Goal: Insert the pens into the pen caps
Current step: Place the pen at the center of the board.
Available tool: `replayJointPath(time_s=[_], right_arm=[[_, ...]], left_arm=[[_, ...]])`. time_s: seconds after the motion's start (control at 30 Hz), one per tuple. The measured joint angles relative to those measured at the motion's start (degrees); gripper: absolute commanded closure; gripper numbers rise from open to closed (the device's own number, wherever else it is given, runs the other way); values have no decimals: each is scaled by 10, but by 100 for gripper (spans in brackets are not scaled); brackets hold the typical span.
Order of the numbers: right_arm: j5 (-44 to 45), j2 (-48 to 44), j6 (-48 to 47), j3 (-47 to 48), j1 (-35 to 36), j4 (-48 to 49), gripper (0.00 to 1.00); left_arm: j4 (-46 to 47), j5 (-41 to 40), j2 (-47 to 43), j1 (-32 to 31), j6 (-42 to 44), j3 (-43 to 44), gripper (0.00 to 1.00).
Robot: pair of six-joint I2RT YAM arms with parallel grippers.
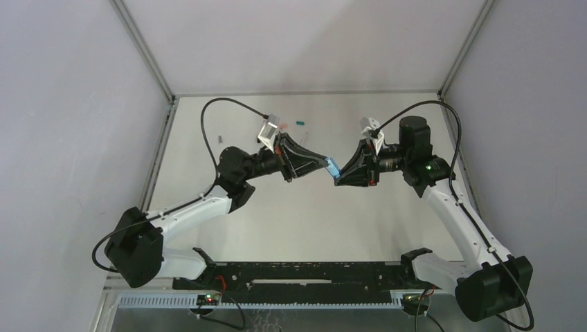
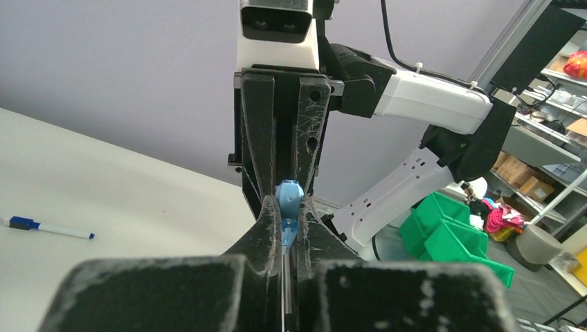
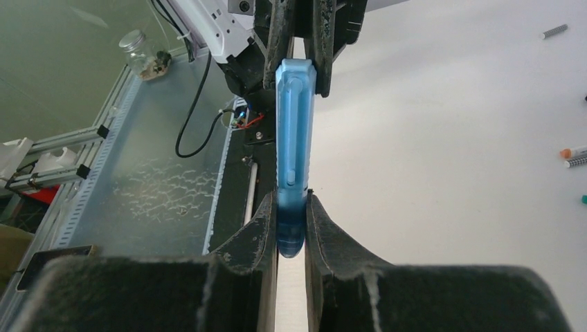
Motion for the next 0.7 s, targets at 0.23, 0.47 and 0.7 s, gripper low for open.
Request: replayJointPath(time_s=[0.23, 0.47, 0.7], right_arm=[[-11, 10, 64, 0, -13, 28, 100], [-13, 29, 87, -1, -25, 40, 100], [0, 28, 3, 0, -33, -29, 100]], left_arm=[[-91, -4, -4, -8, 70, 39, 100], [-215, -40, -28, -10, 152, 59, 73], [-257, -65, -38, 5, 127, 35, 37]])
